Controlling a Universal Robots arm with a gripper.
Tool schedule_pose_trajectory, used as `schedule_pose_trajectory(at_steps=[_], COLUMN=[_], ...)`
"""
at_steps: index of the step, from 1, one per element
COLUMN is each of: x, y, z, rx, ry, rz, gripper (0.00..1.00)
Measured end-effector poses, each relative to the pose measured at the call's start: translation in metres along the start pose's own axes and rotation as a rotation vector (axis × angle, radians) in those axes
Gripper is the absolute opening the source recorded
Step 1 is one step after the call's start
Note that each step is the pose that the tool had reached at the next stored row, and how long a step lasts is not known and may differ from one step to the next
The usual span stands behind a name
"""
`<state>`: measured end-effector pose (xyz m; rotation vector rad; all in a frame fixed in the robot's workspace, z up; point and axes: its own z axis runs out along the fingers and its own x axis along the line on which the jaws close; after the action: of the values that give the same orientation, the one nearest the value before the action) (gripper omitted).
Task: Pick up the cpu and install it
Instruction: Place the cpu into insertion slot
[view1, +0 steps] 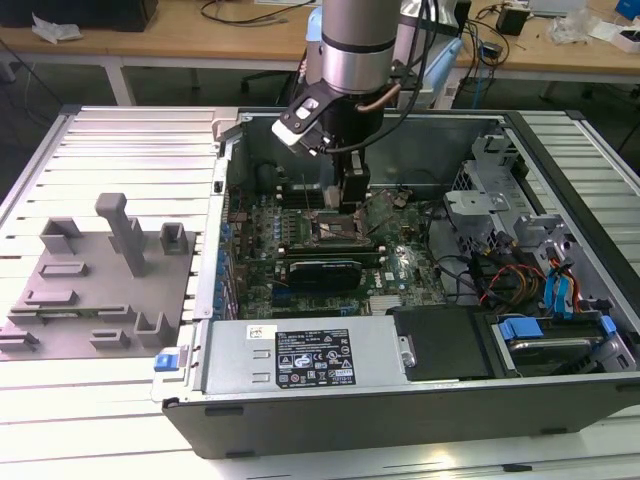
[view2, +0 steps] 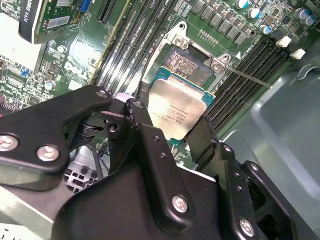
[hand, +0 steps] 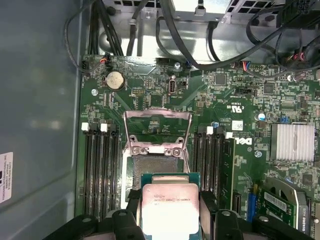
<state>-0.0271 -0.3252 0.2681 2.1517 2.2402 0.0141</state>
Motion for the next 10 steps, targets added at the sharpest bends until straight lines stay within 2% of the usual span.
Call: schedule_pose_trajectory(at_steps=[5,8,10], x=[0.0001,0.0002,0.0003], y=[-0.0002,-0.0004,-0.0005], z=[0.0056,0.0129,0.0153], rx=[-0.0001,-0.0003,-0.0004], ry=[0.0002,0.0004,0.0006], rz=[-0.007,-0.014,-0.017], gripper=[0.55,0.55,0.55])
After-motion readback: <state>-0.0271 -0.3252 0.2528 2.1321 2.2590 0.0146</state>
